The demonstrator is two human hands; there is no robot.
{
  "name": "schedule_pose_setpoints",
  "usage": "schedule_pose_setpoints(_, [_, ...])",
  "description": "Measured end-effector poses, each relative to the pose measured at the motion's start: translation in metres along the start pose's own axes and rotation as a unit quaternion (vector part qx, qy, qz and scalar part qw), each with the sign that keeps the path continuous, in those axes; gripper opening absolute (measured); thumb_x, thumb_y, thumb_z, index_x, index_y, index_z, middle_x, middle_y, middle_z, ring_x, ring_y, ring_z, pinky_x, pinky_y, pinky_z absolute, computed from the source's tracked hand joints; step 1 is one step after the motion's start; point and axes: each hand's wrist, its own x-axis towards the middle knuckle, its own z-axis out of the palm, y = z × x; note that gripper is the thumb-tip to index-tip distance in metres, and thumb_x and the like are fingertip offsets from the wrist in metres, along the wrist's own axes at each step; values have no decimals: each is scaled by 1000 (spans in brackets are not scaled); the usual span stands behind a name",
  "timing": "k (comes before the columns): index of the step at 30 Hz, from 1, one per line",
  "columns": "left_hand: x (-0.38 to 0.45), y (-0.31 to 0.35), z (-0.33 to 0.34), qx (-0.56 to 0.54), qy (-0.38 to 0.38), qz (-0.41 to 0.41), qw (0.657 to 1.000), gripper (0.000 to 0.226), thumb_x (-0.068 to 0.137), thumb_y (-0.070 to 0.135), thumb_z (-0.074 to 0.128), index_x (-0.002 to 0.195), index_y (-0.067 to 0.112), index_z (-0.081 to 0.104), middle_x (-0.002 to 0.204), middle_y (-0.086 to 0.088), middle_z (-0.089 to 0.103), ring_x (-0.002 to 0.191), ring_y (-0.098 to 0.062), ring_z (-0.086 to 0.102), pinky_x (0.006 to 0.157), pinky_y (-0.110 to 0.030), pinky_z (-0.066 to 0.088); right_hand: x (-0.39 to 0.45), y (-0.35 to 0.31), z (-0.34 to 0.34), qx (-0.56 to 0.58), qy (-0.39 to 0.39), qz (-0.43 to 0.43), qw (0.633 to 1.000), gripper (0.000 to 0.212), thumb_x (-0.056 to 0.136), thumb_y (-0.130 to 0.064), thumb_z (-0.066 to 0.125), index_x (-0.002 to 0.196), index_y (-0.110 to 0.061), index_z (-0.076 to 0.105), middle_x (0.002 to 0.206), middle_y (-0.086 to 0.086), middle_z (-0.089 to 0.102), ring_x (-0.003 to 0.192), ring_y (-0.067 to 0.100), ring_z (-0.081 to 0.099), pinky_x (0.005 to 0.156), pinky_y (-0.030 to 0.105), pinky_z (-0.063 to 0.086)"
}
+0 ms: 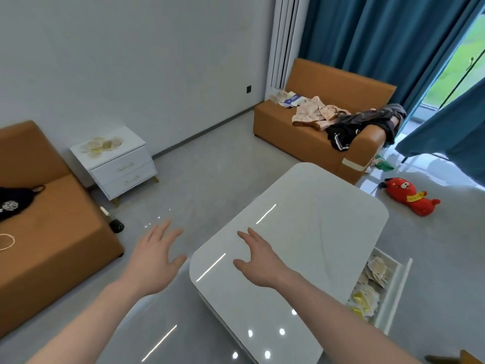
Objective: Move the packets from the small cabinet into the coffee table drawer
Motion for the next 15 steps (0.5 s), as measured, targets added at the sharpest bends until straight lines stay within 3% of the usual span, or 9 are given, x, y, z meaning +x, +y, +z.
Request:
schedule_pose_setpoints(7, [77,-54,-38,-14,4,-2,1000,65,95,51,55,154,34,32,168,3,11,154,-23,11,125,-38,13,94,-56,-5,6,3,-19,1000,73,96,-36,60,159,-33,23,169,-8,8,155,13,12,123,32,21])
schedule_pose_setpoints(15, [164,-139,-101,-19,34,-62,997,65,92,48,63,151,32,40,166,3,19,151,-23,21,123,-38,20,233,-139,-8,-14,-27,-54,998,74,95,-31,63,159,-25,26,169,3,11,155,17,15,123,28,16])
